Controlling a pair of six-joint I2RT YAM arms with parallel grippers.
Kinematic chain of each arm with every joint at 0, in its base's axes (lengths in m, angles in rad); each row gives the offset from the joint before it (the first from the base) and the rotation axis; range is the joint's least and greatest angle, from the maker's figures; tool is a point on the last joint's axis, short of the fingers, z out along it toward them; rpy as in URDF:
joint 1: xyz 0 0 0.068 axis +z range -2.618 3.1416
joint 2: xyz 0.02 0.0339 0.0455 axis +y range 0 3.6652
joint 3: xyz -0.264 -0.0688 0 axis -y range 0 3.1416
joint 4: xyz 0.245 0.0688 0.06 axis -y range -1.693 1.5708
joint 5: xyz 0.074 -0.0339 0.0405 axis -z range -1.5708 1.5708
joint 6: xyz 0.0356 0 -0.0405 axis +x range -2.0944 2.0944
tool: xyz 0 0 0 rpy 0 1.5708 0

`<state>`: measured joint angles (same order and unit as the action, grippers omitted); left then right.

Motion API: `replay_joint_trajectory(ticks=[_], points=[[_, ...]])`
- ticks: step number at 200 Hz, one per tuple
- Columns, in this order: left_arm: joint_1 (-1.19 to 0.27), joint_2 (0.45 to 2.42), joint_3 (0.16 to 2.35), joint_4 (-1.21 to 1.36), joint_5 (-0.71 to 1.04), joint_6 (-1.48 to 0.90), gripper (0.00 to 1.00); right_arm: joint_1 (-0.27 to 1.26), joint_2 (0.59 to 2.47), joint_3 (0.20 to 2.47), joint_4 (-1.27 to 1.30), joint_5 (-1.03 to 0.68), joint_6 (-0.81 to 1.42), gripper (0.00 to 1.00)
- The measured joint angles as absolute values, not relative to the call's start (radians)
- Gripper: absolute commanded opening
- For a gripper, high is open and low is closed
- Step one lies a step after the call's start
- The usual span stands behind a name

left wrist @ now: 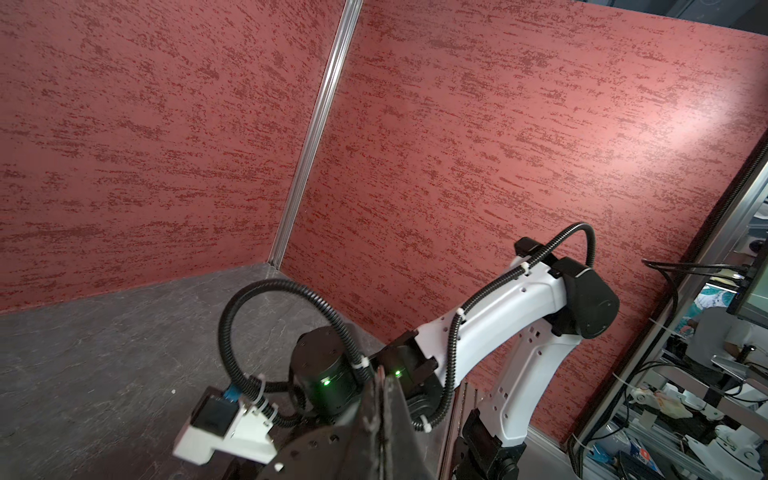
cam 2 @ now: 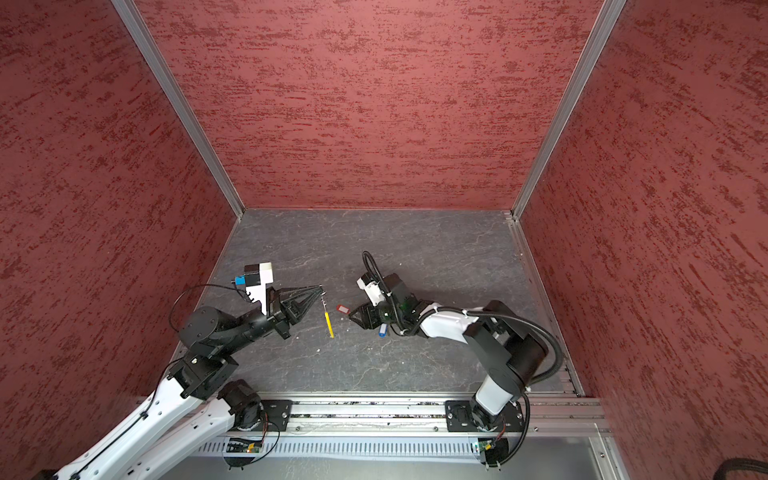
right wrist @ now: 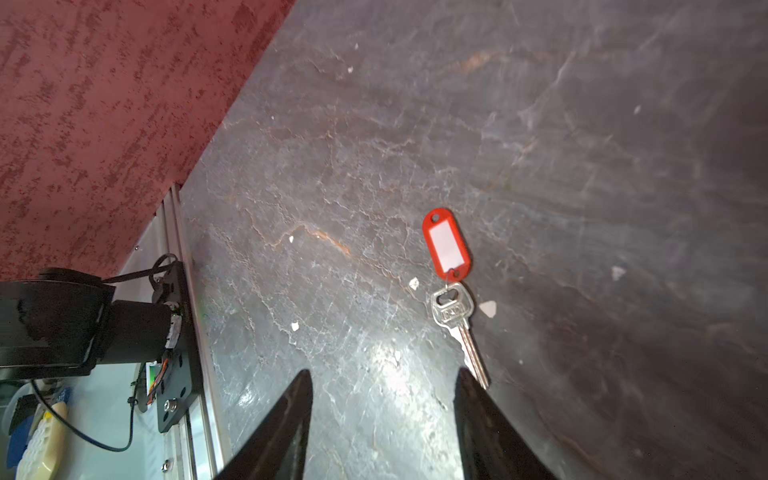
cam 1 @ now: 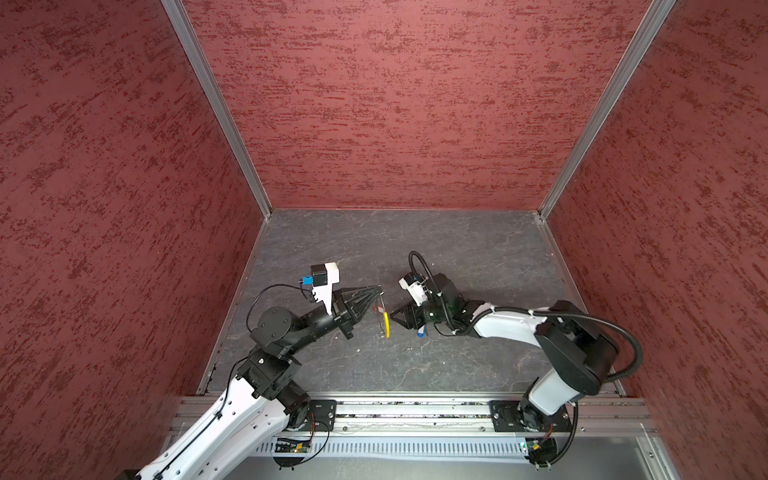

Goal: Remove the keys from the keyring

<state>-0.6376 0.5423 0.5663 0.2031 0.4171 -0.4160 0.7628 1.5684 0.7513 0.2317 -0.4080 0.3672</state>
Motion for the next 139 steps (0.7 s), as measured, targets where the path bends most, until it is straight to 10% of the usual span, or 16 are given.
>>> replay_joint_trajectory(ticks=[63, 139], points=[[-0.638, 0.589, 0.587, 0.193, 0.352, -0.430, 0.00, 0.802, 1.119, 0.796, 0.133, -0.180, 0.316, 0.57], [-0.640, 0.662, 0.653, 0.136, 0.167, -0.456, 0.00, 0.987, 1.037, 0.904, 0.144, -0.134, 0.222, 0.59]])
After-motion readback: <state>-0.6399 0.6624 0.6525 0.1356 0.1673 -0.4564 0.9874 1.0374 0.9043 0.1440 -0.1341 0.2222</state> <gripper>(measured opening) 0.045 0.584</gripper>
